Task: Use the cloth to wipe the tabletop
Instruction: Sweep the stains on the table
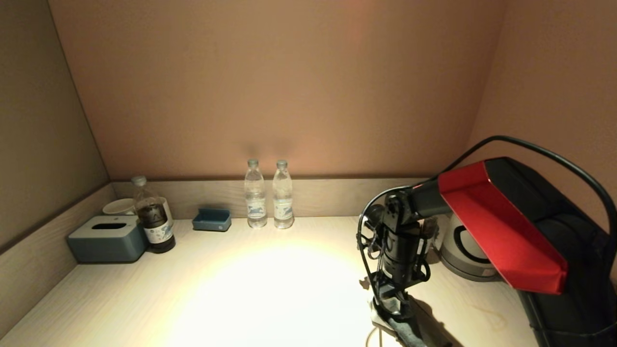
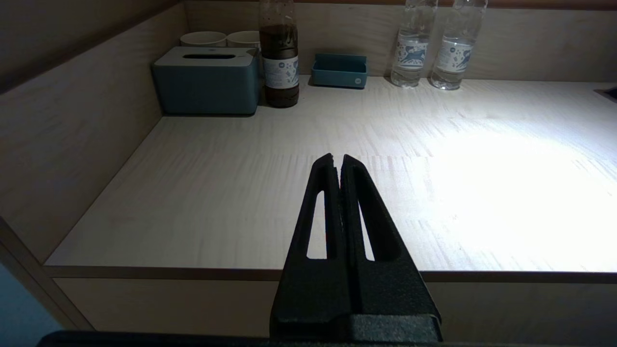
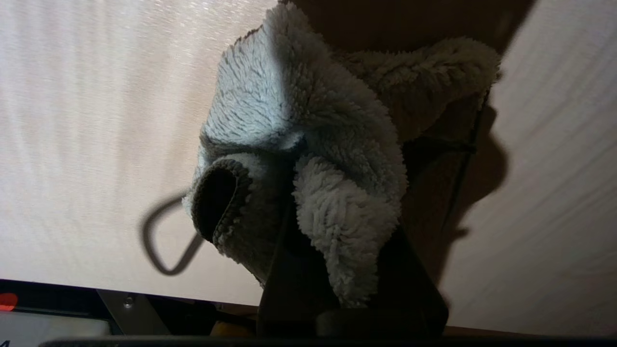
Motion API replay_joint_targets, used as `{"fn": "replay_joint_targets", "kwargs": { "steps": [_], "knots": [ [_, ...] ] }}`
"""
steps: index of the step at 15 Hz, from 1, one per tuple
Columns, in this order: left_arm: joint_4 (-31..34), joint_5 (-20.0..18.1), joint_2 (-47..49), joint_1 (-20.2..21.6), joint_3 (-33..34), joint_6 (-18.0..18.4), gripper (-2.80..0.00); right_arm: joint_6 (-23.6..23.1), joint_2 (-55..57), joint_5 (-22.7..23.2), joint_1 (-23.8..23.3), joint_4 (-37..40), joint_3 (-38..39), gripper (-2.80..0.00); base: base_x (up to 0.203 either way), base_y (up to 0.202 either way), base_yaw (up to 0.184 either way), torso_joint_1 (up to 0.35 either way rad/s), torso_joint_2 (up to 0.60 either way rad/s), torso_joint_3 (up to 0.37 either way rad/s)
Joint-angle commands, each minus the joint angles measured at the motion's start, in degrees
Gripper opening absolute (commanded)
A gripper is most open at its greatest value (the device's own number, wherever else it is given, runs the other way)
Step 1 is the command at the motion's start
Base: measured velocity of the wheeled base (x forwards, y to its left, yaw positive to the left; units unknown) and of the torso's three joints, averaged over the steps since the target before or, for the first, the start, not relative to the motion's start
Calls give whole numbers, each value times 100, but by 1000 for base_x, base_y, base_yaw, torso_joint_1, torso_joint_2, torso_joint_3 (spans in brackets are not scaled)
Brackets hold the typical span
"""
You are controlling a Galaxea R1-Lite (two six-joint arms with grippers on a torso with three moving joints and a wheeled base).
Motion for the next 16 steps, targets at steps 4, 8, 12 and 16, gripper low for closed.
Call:
{"fn": "replay_joint_targets", "kwargs": {
  "steps": [4,8,12,16],
  "knots": [
    [2,2,-2,5,0,-5,-280,-46,-327,-1048,-181,-558,648,-280,0,0,0,0,0,0],
    [2,2,-2,5,0,-5,-280,-172,-342,-1770,-279,-1616,1484,-280,0,0,0,0,0,0],
    [8,2,-2,5,0,-5,-280,-177,-393,-1972,-463,-1944,1849,-280,0,0,0,0,0,0],
    [2,2,-2,5,0,-5,-280,-245,-473,-2120,-729,-2492,2364,-280,0,0,0,0,0,0]
  ]
}}
